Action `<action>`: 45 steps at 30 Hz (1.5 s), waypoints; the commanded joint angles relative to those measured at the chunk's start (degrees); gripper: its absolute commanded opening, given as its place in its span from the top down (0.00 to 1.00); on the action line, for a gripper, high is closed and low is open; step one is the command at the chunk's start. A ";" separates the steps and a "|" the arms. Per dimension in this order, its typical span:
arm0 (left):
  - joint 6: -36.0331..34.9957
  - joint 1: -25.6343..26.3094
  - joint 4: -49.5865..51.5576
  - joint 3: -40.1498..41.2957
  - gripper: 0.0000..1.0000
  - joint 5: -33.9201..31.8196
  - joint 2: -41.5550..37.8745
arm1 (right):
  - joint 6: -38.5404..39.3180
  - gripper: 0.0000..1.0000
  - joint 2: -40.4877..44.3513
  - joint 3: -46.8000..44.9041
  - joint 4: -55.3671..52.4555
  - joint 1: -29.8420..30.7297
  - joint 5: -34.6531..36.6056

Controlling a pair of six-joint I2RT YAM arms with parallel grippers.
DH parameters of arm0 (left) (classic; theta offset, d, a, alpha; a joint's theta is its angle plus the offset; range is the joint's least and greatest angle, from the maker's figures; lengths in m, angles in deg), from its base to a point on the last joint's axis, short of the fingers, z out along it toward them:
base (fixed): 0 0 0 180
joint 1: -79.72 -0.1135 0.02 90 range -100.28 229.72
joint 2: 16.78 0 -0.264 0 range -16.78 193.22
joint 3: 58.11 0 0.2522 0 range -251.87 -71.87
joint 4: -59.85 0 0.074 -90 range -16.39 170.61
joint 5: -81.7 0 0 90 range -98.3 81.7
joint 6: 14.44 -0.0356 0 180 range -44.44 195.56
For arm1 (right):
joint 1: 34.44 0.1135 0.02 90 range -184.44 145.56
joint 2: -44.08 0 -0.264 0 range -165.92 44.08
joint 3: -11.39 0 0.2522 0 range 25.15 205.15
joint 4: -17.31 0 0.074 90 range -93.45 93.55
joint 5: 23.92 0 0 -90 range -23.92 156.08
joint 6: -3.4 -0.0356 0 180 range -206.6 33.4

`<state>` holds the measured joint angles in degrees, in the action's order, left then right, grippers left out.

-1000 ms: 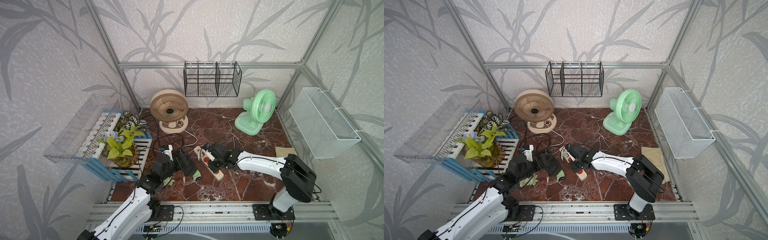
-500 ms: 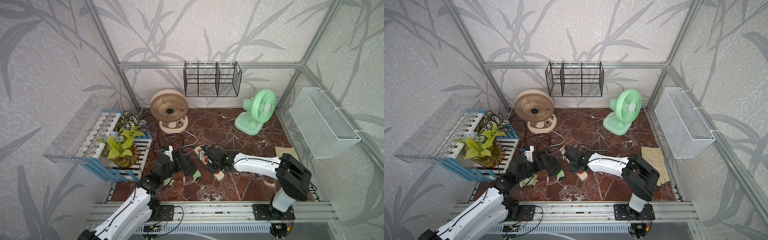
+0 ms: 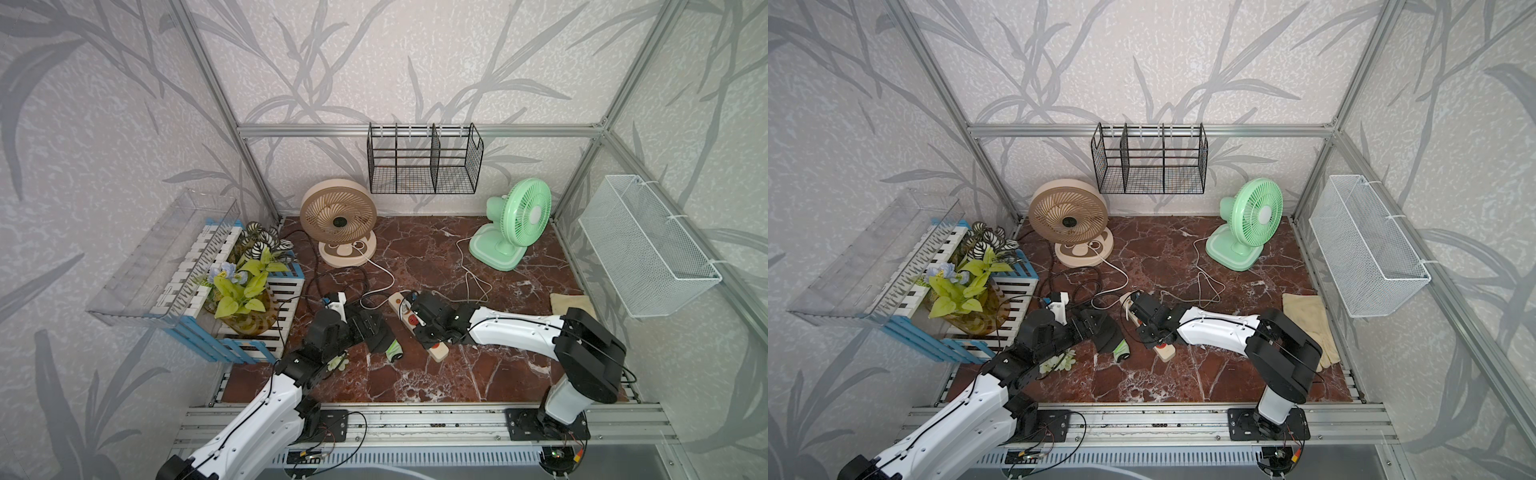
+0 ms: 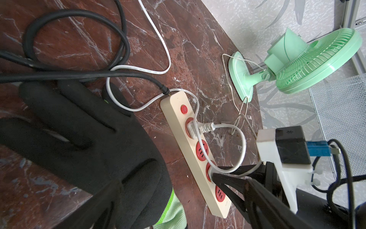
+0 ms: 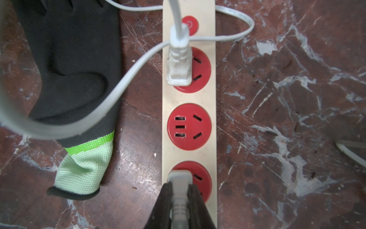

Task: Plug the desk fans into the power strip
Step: Insert the plug into the socket.

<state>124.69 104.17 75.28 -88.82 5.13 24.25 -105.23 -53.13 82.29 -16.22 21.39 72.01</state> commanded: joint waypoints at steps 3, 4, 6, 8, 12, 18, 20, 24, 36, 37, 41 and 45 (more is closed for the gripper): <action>-0.06 -0.44 -1.05 0.25 0.00 0.59 0.12 | -0.40 1.00 -5.75 -2.28 -16.17 0.07 -1.73; 0.04 -0.45 -1.12 0.25 0.00 0.69 0.18 | -0.28 1.00 -5.59 -1.46 -16.84 -0.01 -1.45; 0.13 -0.45 -1.21 0.23 0.00 1.08 0.17 | -0.20 0.94 -5.39 0.25 -18.07 -0.23 -1.20; 0.35 -0.45 -1.59 0.17 0.00 1.83 0.26 | -0.18 0.88 -4.88 1.52 -18.35 -0.56 -1.54; 0.94 -0.63 -2.33 -0.78 0.00 4.17 1.19 | -0.31 0.82 -3.90 3.91 -18.19 -1.76 -2.47; 0.85 -0.63 -1.63 -3.70 0.00 6.30 3.03 | -0.70 0.73 -2.60 7.56 -17.91 -2.61 -3.15; 0.76 -0.63 -1.32 -4.39 0.00 6.52 3.06 | -1.25 0.71 -1.46 7.80 -17.35 -2.66 -3.77; 0.62 -0.63 -0.26 -5.72 0.00 7.09 3.17 | -1.76 0.66 1.46 8.15 -17.59 -2.67 -4.73; 1.49 -0.16 4.02 -10.38 0.00 7.18 0.32 | -1.81 0.27 17.86 4.30 -20.28 -2.92 -6.21; 1.58 -0.04 4.30 -11.05 0.00 7.16 0.14 | -1.69 0.23 19.67 3.96 -20.60 -2.92 -6.24; 1.92 0.64 5.30 -13.59 0.00 7.25 -0.18 | -1.76 0.04 27.64 1.81 -19.25 -2.92 -6.67; 2.30 2.36 5.53 -15.89 0.00 6.26 -0.17 | -1.32 0.01 35.17 1.03 -18.43 -2.92 -7.32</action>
<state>126.70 105.52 79.68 -102.21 11.73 24.67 -106.68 -21.44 83.76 -34.73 18.72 65.39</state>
